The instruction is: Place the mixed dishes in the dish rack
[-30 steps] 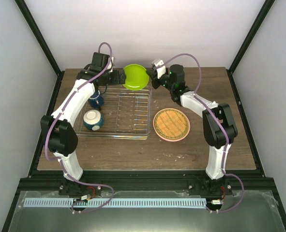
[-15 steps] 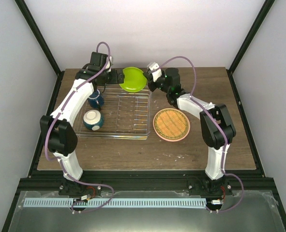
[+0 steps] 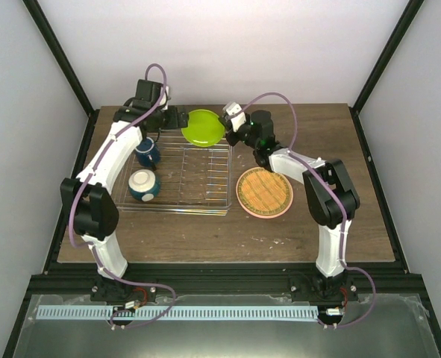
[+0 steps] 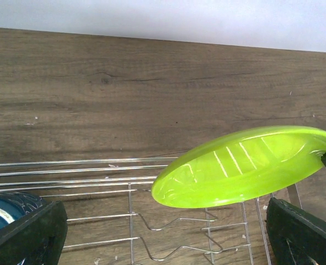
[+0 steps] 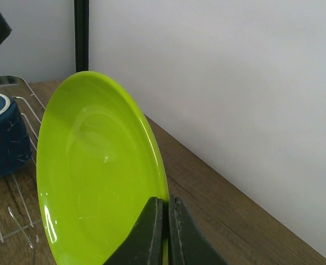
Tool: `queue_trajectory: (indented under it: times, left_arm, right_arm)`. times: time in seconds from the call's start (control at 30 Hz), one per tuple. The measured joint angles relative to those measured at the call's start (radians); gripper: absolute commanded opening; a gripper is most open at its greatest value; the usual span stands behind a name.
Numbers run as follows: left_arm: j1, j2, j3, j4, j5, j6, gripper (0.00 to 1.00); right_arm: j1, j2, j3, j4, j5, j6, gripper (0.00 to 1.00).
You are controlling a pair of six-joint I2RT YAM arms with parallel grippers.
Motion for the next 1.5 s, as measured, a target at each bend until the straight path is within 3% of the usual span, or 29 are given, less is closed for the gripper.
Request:
queue_trajectory:
  times: [0.53, 0.67, 1.1, 1.5]
  left_arm:
    - [0.008, 0.0, 0.0, 0.0, 0.005, 0.012, 1.0]
    - [0.013, 0.0, 0.0, 0.0, 0.007, 0.018, 1.0]
    - [0.015, 0.0, 0.0, 0.004, 0.027, 0.019, 1.0]
    - [0.015, 0.0, -0.034, 0.029, 0.024, 0.019, 1.0]
  right_arm:
    - [0.058, 0.046, -0.037, 0.059, 0.066, -0.063, 0.01]
    - [0.071, 0.049, -0.044, 0.064, 0.088, -0.079, 0.05]
    - [0.088, 0.023, -0.073, 0.054, 0.142, -0.083, 0.45]
    - [0.079, -0.203, -0.132, -0.114, 0.316, 0.01, 0.78]
